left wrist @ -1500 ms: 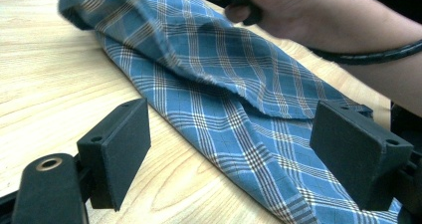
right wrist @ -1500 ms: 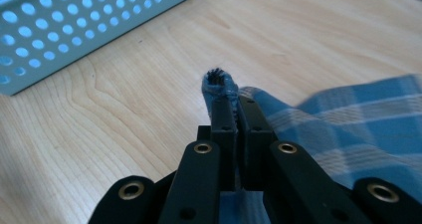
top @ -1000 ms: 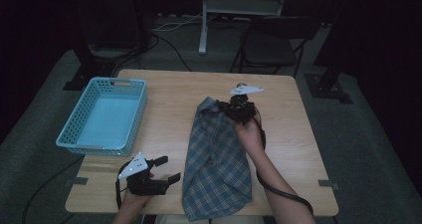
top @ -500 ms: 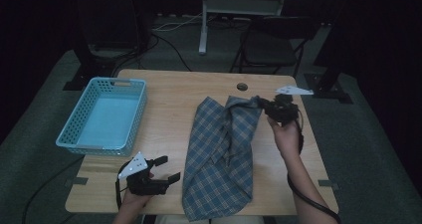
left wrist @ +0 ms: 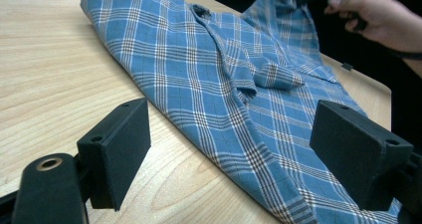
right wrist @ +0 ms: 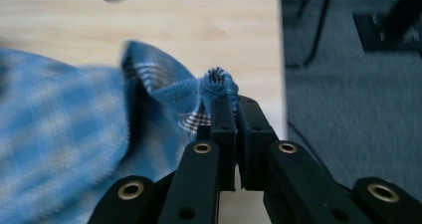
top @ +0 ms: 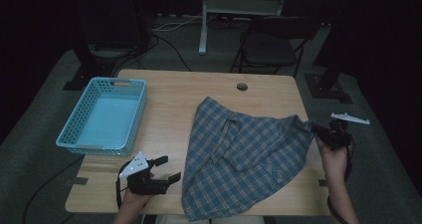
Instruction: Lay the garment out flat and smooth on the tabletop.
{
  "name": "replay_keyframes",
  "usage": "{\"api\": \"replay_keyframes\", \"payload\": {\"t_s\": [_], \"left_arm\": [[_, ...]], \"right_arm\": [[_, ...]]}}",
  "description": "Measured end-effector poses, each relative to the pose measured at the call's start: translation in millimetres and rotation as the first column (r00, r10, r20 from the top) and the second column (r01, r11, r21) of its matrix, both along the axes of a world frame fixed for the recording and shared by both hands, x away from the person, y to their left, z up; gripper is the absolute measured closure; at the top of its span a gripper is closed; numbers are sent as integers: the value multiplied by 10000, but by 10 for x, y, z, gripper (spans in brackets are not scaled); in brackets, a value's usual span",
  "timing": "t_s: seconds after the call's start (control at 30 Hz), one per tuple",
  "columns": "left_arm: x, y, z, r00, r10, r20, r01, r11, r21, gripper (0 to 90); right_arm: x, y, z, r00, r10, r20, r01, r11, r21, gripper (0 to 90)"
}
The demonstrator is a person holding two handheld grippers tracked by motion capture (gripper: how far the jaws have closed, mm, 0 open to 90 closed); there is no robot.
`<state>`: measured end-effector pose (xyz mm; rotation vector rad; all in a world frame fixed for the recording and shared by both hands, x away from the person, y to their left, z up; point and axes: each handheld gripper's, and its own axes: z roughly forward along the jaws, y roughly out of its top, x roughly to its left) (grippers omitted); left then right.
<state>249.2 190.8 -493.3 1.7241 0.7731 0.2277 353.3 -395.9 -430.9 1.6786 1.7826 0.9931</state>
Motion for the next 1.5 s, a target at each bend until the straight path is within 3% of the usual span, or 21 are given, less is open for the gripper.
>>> {"api": "replay_keyframes", "payload": {"t_s": [0.2,0.3,0.43,0.57,0.67,0.83,0.9,0.97,1.03,1.2,1.37,1.5], "left_arm": [[22,-12,6,10000,-66,10,65,9997,225,169],[38,-11,7,10000,-57,-14,58,9998,213,169],[70,-71,17,9998,-176,115,167,9975,685,169],[117,-163,40,9996,-244,116,231,9941,1058,170],[156,-216,63,9996,-278,106,263,9922,1215,170],[214,-274,117,9998,-178,96,164,9914,1295,170],[239,-297,149,9997,-180,137,161,9910,1327,170],[253,-328,185,9993,-196,320,149,9899,1408,170],[269,-362,223,9991,-212,368,156,9892,1455,170],[334,-466,314,9987,-333,374,267,9856,1668,169],[415,-614,405,9973,-595,438,507,9826,1788,170],[520,-758,460,9967,-713,400,623,9792,1932,170]], "right_arm": [[-37,-273,-330,9952,-703,-683,723,9970,274,869],[-77,-330,-415,9930,-814,-854,845,9959,329,866],[-115,-382,-497,9902,-951,-1020,994,9943,376,844],[-147,-405,-546,9861,-1286,-1050,1325,9907,307,731],[-182,-423,-569,9837,-1485,-1009,1533,9873,411,572],[-289,-411,-562,9822,-1719,-760,1770,9819,675,384],[-339,-371,-558,9845,-1609,-698,1665,9825,837,318],[-399,-314,-548,9882,-1496,-341,1525,9827,1054,267],[-438,-249,-544,9929,-1154,-294,1177,9885,953,191],[-553,-90,-555,9978,-650,129,641,9960,623,177],[-693,47,-579,9954,-202,935,129,9969,777,177],[-756,129,-631,9917,107,1283,-227,9955,918,177]]}}
